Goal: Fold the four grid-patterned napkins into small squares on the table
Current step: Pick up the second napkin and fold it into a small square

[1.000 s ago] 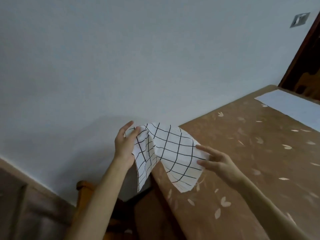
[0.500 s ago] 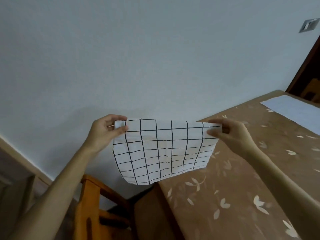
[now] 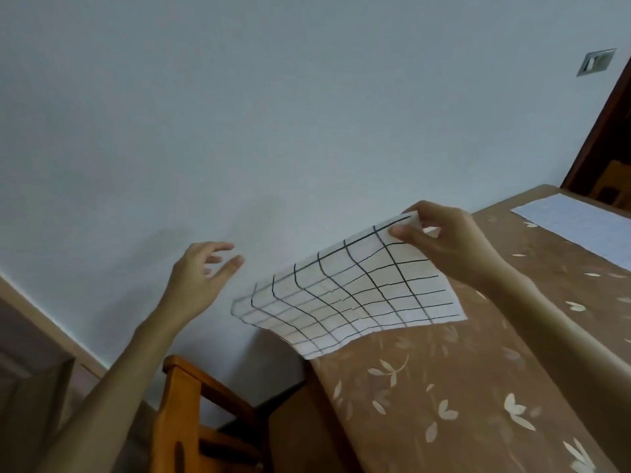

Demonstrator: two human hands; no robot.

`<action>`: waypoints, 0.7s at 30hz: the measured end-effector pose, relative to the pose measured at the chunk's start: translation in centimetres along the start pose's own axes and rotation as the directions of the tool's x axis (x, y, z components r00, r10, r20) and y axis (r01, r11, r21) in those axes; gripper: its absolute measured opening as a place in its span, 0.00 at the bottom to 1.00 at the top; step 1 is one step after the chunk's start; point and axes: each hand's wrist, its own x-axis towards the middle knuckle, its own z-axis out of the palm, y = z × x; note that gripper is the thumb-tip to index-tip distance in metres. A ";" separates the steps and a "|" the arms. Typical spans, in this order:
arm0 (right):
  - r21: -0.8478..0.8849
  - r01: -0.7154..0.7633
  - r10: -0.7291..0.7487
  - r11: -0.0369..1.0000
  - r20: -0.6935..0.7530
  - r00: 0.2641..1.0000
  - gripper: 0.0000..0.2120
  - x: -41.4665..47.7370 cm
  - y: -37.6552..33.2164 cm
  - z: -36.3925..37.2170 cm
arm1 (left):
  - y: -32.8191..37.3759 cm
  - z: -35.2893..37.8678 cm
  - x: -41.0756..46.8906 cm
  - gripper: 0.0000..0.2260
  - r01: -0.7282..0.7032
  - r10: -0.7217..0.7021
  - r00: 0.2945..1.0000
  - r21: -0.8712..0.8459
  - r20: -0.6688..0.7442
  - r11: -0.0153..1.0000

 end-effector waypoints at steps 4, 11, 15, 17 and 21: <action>-0.004 0.155 -0.153 0.988 0.160 0.975 0.09 0.7 -4.5 2.7 | 6.0 2.8 -2.6 0.38 -0.194 0.234 0.949 -0.192 0.214 0.962; -0.015 0.253 -0.250 0.967 0.114 0.961 0.13 1.4 -6.5 2.5 | 9.9 6.6 -2.2 0.11 -0.122 0.193 0.971 -0.399 0.142 0.909; -0.006 0.034 -0.033 0.999 0.103 0.994 0.29 -0.6 -2.2 -0.7 | 8.6 5.7 -1.6 0.11 0.002 0.101 0.981 -0.524 0.168 0.852; 0.015 -0.106 0.101 0.994 0.191 0.976 0.29 -1.7 0.1 -1.7 | 8.3 5.2 -1.4 0.15 0.016 0.105 0.979 -0.575 0.175 0.818; 0.107 -0.225 0.201 0.968 0.197 0.959 0.13 -3.2 2.6 -1.3 | 8.1 4.6 -0.8 0.17 0.037 0.157 0.958 -0.648 0.239 0.761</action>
